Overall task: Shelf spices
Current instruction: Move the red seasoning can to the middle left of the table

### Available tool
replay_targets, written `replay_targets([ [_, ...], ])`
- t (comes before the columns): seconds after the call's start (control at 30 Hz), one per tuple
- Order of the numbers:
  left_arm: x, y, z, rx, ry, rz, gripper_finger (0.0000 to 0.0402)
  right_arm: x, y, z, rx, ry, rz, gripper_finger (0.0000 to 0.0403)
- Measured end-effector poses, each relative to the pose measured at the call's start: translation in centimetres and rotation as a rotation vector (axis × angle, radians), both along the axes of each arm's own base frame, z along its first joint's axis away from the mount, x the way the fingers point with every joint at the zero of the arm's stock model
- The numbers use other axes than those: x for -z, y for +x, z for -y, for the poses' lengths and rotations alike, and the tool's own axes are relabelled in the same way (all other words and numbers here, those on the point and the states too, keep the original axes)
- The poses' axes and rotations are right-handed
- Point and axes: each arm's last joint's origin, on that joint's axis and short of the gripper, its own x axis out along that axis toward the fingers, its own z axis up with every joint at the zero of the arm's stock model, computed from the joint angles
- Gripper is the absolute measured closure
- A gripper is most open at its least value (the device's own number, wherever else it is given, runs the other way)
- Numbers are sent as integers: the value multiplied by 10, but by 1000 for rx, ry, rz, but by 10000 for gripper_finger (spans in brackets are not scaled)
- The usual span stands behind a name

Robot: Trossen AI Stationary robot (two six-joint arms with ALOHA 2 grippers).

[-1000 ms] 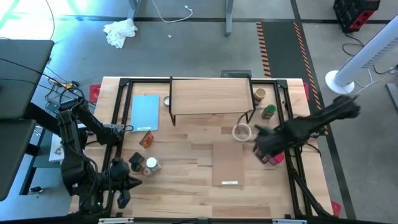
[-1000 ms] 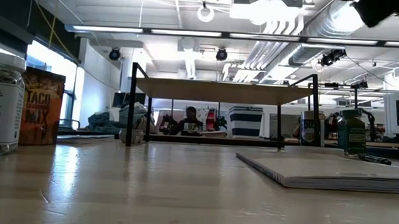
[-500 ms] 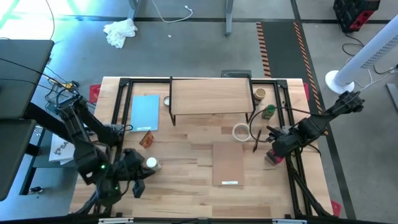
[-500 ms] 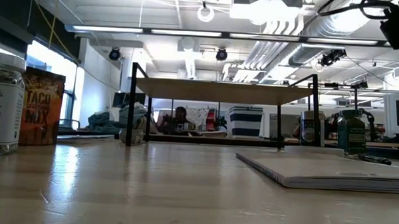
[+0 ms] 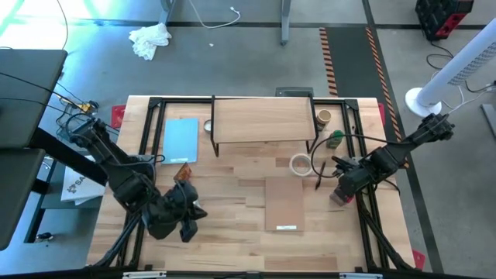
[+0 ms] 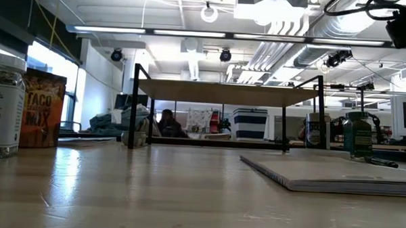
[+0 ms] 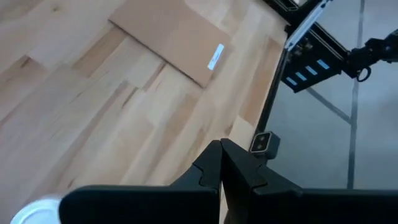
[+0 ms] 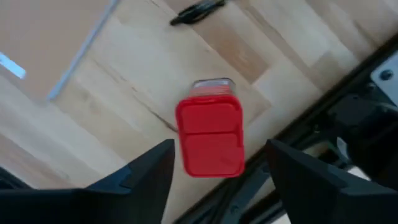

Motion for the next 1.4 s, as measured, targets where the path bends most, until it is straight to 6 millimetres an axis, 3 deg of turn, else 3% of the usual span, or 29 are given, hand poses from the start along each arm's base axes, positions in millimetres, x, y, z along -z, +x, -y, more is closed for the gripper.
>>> replay_targets([
  [0.27, 0, 6, -6, 14, -7, -19, 401, 4, 4, 0, 19, -47, 2, 130],
  [0.57, 1, 6, -5, 38, -28, -39, 402, 37, 12, -6, 33, 35, 32, 129],
  [0.8, 1, 7, -6, 46, -31, -47, 401, 31, 12, -5, 19, -5, 35, 129],
  [1.07, 1, 8, -8, 44, -24, -46, 401, 10, 15, -7, -58, 8, 86, 129],
  [1.2, 1, 8, -8, 42, -26, -46, 401, 15, 5, -1, -49, -58, -24, 130],
  [1.4, 1, 8, -8, 30, -36, -45, 401, 18, 5, 0, -51, -77, -27, 130],
])
